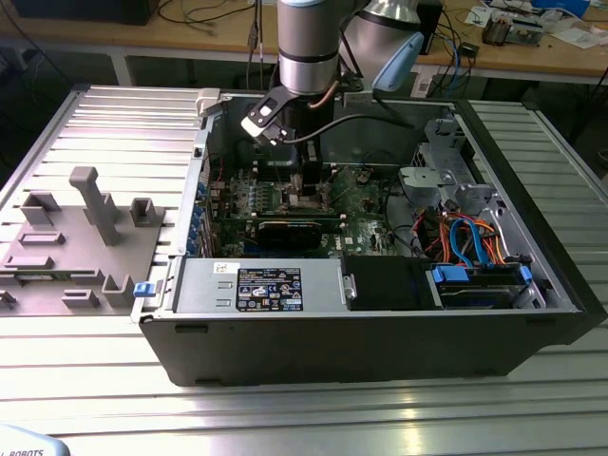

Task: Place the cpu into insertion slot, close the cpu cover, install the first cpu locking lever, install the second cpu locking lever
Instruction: 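Place the cpu into insertion slot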

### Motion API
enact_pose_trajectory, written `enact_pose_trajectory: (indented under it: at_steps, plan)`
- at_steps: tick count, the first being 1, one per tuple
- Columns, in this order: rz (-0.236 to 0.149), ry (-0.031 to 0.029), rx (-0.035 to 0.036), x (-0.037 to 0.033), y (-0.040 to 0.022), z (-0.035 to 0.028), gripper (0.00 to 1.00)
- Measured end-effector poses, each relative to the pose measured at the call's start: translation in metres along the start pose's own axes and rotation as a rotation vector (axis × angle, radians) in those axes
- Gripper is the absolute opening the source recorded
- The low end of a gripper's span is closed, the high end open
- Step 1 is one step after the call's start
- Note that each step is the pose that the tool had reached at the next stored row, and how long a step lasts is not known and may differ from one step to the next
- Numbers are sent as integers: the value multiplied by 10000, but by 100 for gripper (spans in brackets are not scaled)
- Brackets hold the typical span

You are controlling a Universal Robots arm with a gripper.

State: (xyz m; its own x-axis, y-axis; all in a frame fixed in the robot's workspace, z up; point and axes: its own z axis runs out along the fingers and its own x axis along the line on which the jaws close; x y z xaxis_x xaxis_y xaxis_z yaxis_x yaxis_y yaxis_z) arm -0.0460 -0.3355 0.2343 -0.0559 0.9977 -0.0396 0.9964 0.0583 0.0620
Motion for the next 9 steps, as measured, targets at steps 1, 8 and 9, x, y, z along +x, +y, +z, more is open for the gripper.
enact_pose_trajectory:
  at_steps: [1, 8, 9]
  plan:
    - [1, 1, 0, 0, 0, 6, 54]
    - [1, 0, 2, 1, -3, 41, 54]
    - [1, 0, 1, 2, -3, 44, 54]
